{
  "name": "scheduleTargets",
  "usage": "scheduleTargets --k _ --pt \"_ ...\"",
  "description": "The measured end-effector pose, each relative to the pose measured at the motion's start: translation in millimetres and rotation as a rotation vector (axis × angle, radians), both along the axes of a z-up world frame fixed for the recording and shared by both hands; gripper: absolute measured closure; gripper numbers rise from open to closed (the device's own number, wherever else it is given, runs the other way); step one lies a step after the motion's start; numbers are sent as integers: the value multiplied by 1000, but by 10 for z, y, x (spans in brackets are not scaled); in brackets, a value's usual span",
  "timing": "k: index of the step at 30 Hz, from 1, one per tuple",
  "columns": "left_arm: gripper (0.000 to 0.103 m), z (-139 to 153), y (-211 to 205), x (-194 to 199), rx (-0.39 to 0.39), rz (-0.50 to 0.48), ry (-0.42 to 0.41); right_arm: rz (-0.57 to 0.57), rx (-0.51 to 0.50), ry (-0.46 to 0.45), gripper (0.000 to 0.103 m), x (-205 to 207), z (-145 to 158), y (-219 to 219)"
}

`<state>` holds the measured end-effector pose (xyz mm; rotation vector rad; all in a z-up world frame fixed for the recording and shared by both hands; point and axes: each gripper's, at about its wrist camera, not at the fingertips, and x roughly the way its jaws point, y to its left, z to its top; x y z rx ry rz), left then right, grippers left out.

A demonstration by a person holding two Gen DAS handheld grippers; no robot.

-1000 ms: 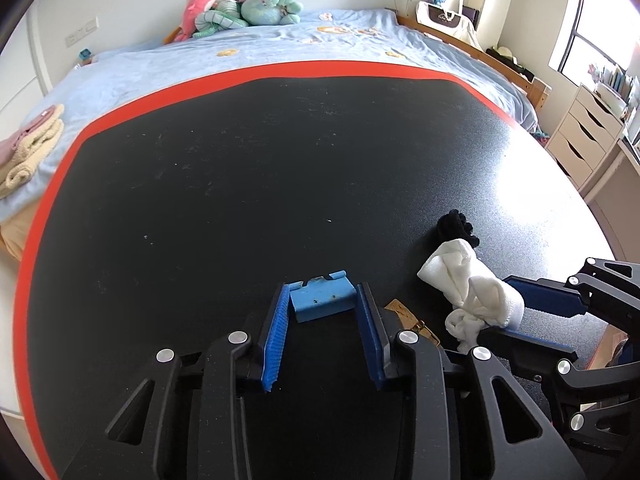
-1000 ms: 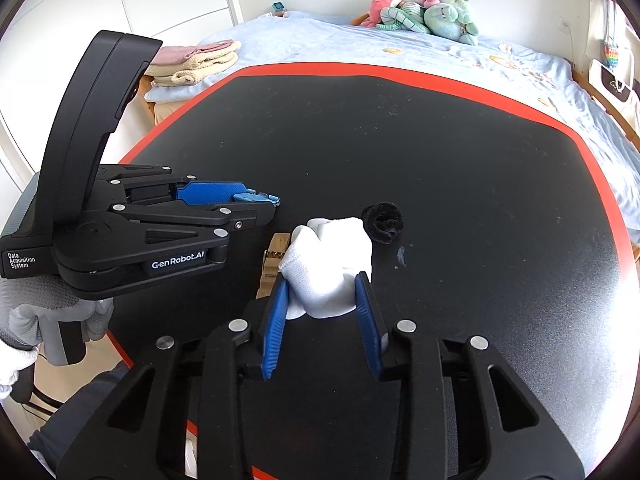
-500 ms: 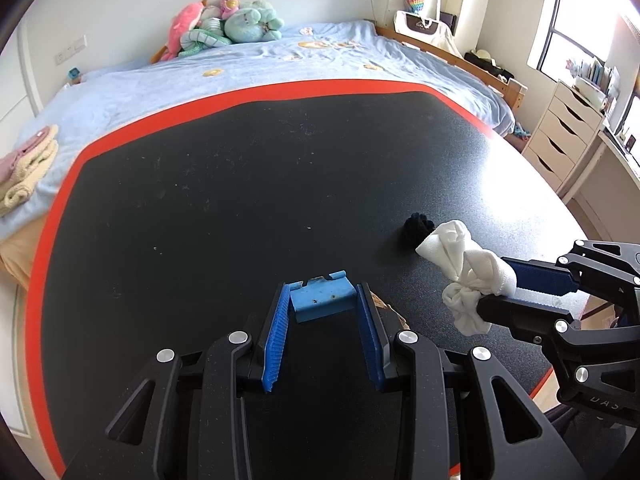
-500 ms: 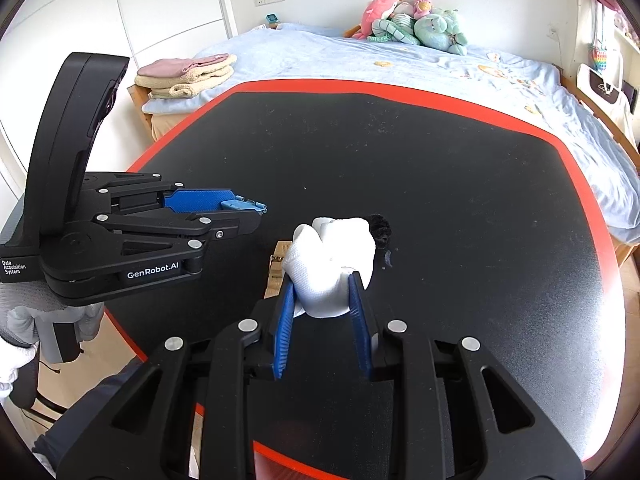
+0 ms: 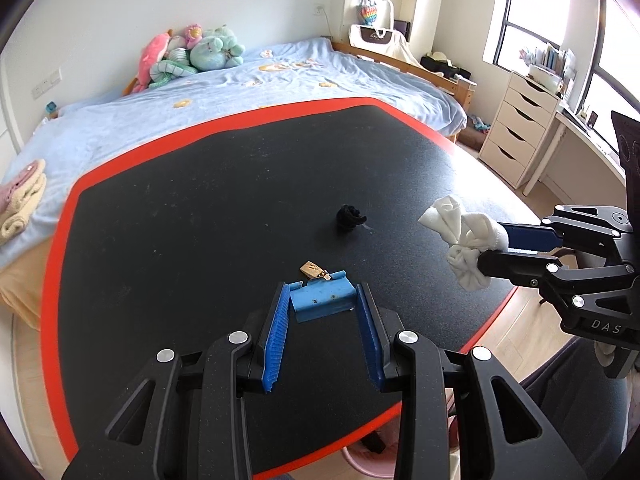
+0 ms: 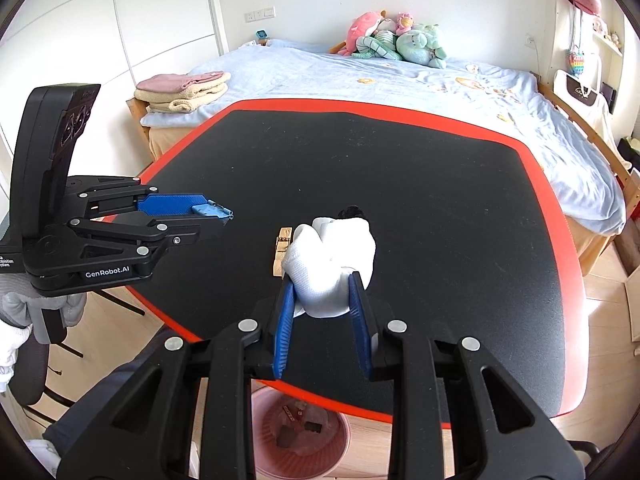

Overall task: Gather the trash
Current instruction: 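Lift the blue clip and white cloth off the table, then carry blue clip and white cloth over the wastebasket and open both grippers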

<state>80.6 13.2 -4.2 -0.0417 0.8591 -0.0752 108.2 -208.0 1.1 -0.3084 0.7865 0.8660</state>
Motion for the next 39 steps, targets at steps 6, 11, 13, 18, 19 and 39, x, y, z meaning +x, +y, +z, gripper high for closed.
scheduleTargets --k 6,11,13,18,19,39 --pt "70 22 -166 -223 0 -54 -9 3 -4 -12 76 -286 51 -260" --pt "70 -40 -261 -385 -9 -87 -2 -5 -6 -7 76 -481 31 -468" --pt "70 -79 -296 -430 -14 -97 6 -5 -8 0 76 -527 18 -519" --pt "70 -167 -418 -566 -29 -130 21 -3 -24 21 76 -674 -86 -610" --pt "70 -186 -443 -581 -28 -137 25 -2 -27 29 76 -705 -120 -629" --pt "70 -577 -781 -889 -74 -244 126 14 -88 143 76 -1012 -566 -765"
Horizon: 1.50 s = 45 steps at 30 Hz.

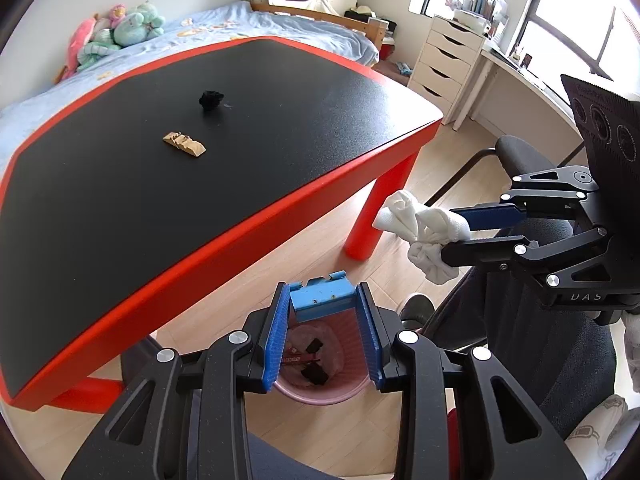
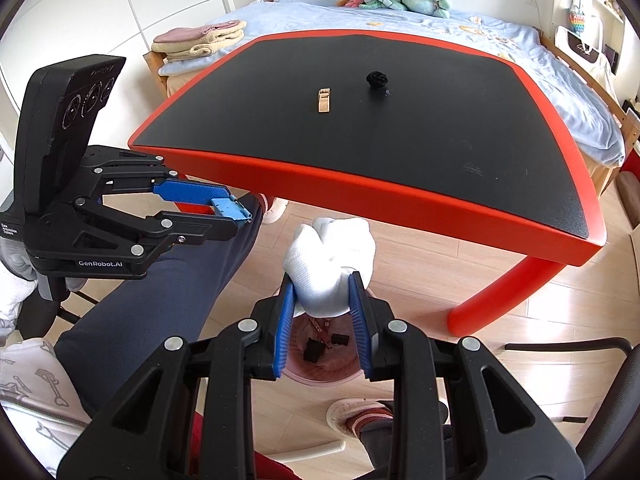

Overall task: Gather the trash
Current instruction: 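Carry blue clip and white cloth over the wastebasket and open both grippers, then reach both grippers back toward the wooden clothespin and black sock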

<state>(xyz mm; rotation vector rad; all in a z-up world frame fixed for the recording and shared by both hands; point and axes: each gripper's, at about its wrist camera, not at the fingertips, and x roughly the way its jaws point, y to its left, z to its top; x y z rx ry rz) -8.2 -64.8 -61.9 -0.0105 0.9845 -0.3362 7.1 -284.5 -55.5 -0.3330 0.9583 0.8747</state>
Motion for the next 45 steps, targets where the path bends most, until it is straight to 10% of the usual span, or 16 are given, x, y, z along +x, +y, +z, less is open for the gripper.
scheduleTargets --k 13,16,18,21,45 --pt "69 -7 -50 -24 -7 -16 11 18 21 22 75 -32 8 11" --pt "49 -7 -28 -13 -2 -8 9 14 21 21 61 -27 11 2" --pt "18 7 9 -18 -5 12 -9 -3 27 14 21 -12 19 -26" --pt "10 22 52 -13 5 38 -22 -37 25 12 7 30 7 -52" --pt "8 38 200 18 5 76 -22 -58 16 29 3 81 -42 -62"
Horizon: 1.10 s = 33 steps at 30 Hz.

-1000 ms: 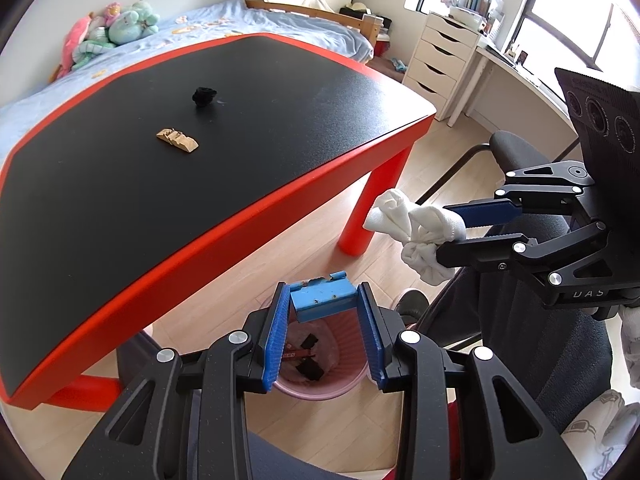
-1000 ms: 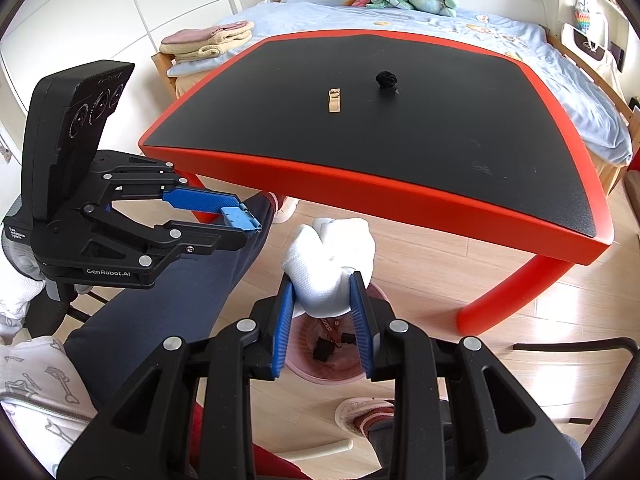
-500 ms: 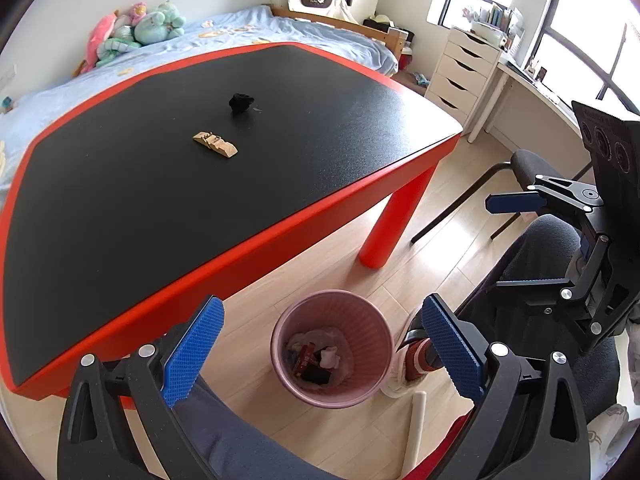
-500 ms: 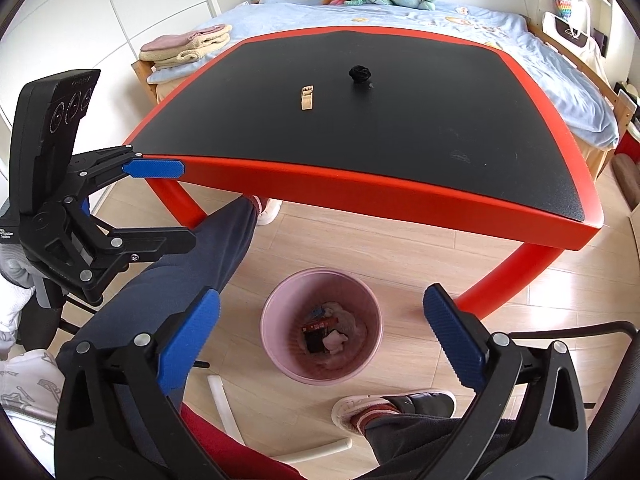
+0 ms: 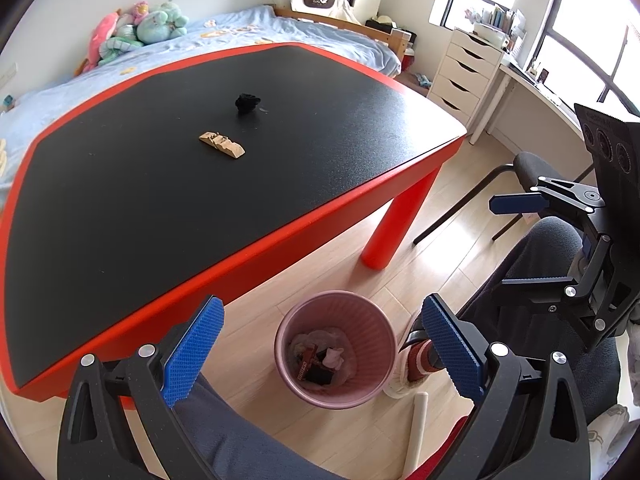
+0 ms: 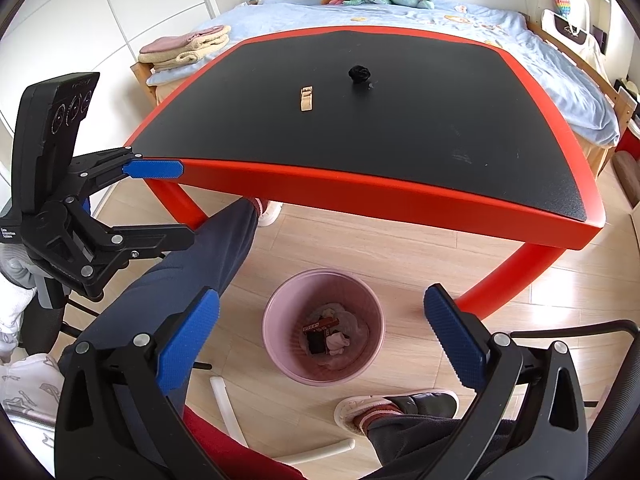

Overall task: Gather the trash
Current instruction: 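Reach both grippers back toward the wooden clothespin and black sock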

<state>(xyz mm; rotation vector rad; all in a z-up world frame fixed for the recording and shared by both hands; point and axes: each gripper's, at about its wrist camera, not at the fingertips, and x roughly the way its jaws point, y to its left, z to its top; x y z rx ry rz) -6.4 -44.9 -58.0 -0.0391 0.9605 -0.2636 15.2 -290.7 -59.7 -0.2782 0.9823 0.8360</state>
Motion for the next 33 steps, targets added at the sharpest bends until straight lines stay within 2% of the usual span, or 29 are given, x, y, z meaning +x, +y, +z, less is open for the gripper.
scheduleTargets --k 11,22,33 --pt "8 82 128 216 -2 61 8 -2 31 -37 3 221 199 63" --pt "8 220 237 630 32 132 -15 -14 76 -108 3 768 510 359" --pt "8 178 342 1069 54 196 -2 -24 67 -136 3 1377 543 764"
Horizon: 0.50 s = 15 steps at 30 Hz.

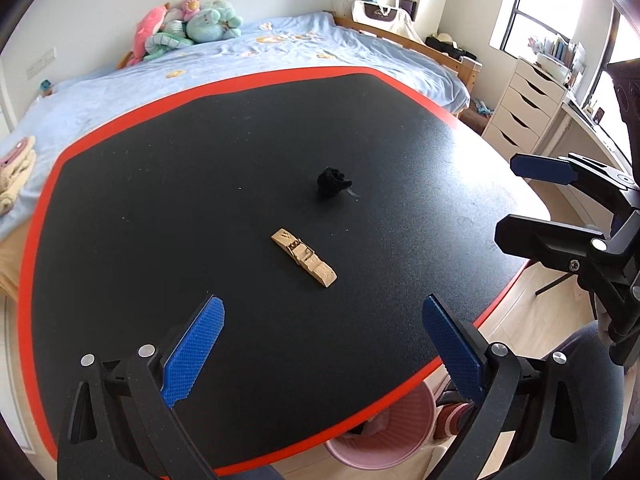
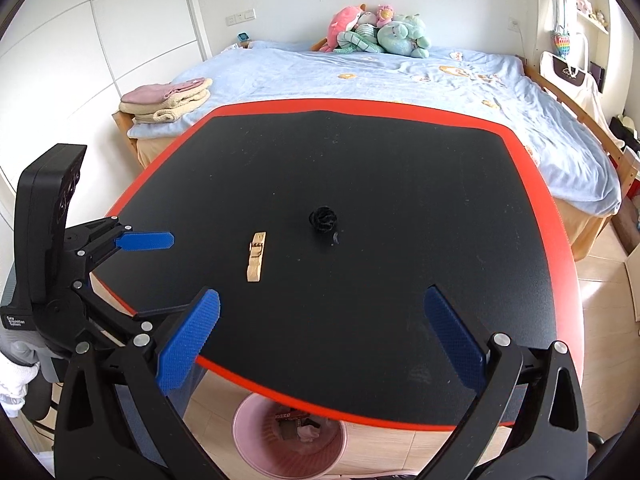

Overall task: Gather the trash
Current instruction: 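Reach both grippers back toward the wooden clothespin and black sock, then grasp the wooden clothespin with the left gripper while the right grasps the black sock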

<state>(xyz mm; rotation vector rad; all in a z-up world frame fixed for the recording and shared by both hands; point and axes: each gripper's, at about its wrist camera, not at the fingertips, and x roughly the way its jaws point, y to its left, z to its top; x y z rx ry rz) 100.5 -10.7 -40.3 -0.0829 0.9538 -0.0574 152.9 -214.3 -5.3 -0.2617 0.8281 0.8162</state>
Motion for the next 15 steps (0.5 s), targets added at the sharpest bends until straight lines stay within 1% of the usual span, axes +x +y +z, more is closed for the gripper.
scheduleTargets --k 7,13,15 --pt "8 -155 68 208 -2 84 20 -7 -24 1 3 319 -136 286" --pt "8 -283 104 314 0 148 25 0 -60 15 3 474 -320 471" --pt "8 -309 105 326 15 162 23 1 -70 19 3 512 -366 517"
